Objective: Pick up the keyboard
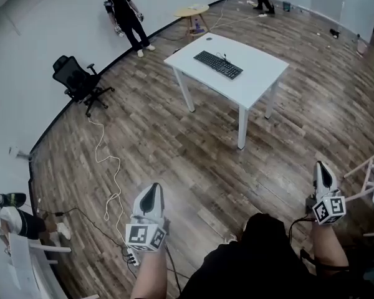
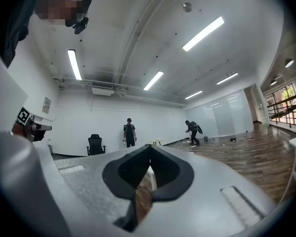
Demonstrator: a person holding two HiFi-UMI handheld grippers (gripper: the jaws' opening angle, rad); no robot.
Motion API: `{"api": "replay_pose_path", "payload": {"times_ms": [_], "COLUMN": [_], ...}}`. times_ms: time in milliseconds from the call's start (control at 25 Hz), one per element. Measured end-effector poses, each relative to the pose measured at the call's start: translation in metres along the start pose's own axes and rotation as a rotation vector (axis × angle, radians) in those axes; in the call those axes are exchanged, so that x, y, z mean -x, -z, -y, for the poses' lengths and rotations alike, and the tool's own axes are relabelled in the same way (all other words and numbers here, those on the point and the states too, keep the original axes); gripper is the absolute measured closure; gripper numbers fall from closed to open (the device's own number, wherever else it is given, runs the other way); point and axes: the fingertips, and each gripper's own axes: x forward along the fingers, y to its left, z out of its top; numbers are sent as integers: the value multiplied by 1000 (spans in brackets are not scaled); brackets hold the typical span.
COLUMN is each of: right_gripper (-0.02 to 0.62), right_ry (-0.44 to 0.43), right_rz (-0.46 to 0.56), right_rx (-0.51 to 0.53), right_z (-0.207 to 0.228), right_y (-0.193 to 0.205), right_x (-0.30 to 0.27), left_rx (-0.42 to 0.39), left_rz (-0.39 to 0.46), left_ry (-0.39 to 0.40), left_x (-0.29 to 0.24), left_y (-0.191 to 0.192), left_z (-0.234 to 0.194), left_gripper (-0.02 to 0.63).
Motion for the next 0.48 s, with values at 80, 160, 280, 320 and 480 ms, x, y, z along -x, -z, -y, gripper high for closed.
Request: {"api": "replay_pose_path", "payload": {"times_ms": [80, 160, 280, 320, 480], "right_gripper": [594, 594, 594, 594, 592], "right_ry": [-2, -5, -29, -42, -86], "right_rz": [-16, -23, -12, -10, -11], "right_rx": [16, 16, -7, -12, -7], "right_z": [0, -1, -13, -19, -40], "right_y": [2, 4, 8, 10, 20], "right_x": [-18, -41, -87, -106, -192], "left_rx": [11, 19, 30, 37, 34], "left_rz": [0, -11, -46, -57, -80], "left_ry": [-18, -38, -78, -93, -133], "left_x": [-1, -3, -11, -17, -64], "left_y": [6, 14, 31, 35, 30], "left_z": [-12, -24, -52, -64, -113], "left_gripper": [601, 603, 603, 603, 603]}}
